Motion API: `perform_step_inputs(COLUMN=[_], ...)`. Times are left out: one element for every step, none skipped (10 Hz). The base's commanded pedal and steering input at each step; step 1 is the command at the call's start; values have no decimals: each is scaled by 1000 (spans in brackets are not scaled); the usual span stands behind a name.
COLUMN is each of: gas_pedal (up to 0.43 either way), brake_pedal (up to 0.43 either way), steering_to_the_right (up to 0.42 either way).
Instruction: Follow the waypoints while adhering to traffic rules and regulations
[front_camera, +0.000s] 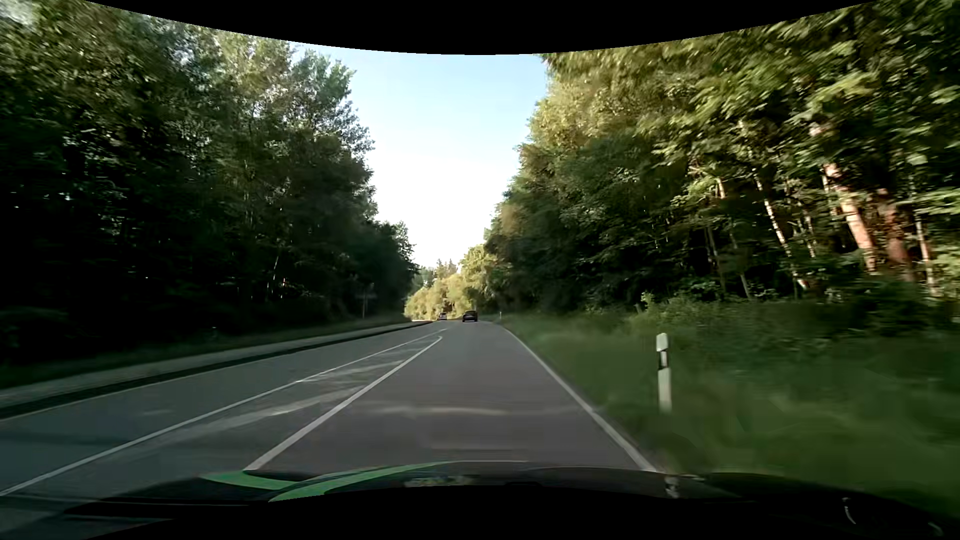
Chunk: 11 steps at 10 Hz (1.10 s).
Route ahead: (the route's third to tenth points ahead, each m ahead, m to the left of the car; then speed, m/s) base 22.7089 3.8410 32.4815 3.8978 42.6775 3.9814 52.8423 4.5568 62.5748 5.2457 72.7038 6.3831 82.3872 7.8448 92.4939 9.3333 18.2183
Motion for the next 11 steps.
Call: perform_step_inputs(gas_pedal=[228, 209, 209, 209, 209, 209, 209, 197, 177, 169, 169], brake_pedal=[0, 0, 0, 0, 0, 0, 0, 0, 0, 0, 0], steering_to_the_right=[-2, -2, -2, -2, -4, -4, -4, -4, -4, -4, -4])
